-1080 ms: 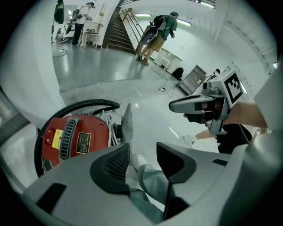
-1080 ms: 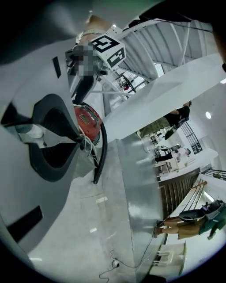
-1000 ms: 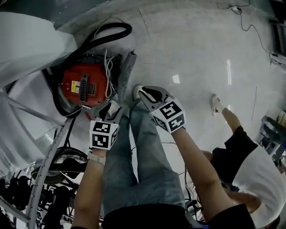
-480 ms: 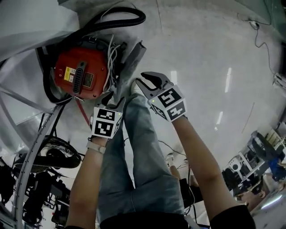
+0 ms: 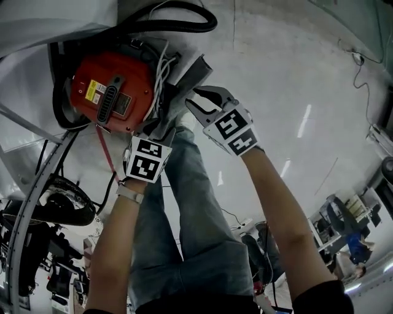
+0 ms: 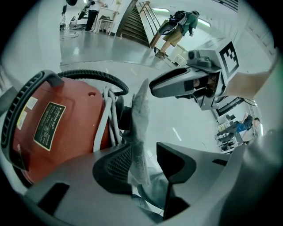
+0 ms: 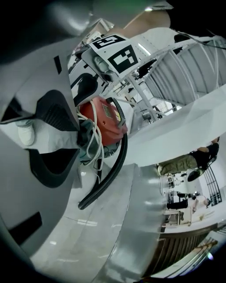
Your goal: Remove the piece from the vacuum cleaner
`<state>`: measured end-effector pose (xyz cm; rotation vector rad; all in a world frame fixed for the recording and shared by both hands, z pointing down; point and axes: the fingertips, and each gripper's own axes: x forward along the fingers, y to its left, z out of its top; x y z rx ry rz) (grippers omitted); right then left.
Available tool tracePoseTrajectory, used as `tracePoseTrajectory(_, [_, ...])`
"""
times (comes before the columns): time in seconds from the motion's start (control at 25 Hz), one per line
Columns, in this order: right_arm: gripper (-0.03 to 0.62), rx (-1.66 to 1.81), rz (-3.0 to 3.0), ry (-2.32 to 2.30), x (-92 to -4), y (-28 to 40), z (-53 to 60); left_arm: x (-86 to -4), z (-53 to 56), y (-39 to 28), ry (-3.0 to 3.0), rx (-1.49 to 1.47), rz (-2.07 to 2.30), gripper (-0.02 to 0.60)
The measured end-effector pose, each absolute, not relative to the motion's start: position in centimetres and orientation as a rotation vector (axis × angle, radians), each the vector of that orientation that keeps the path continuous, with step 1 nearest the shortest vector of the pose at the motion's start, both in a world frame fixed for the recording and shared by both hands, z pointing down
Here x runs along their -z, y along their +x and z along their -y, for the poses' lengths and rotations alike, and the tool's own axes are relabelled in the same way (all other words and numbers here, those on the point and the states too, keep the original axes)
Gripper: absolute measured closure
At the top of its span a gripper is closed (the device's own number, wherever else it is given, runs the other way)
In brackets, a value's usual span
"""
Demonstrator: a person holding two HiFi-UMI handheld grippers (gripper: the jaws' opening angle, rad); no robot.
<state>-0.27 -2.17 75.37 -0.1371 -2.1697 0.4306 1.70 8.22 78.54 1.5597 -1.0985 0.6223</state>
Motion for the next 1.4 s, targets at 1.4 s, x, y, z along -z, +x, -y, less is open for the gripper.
tracePoseTrajectory(1.4, [0.51,0.562,1.798,-0.914,-80.2,-1.9,-0.5,-81.8,-8.1,3.2,1.472,-0.569,1.097,0.531])
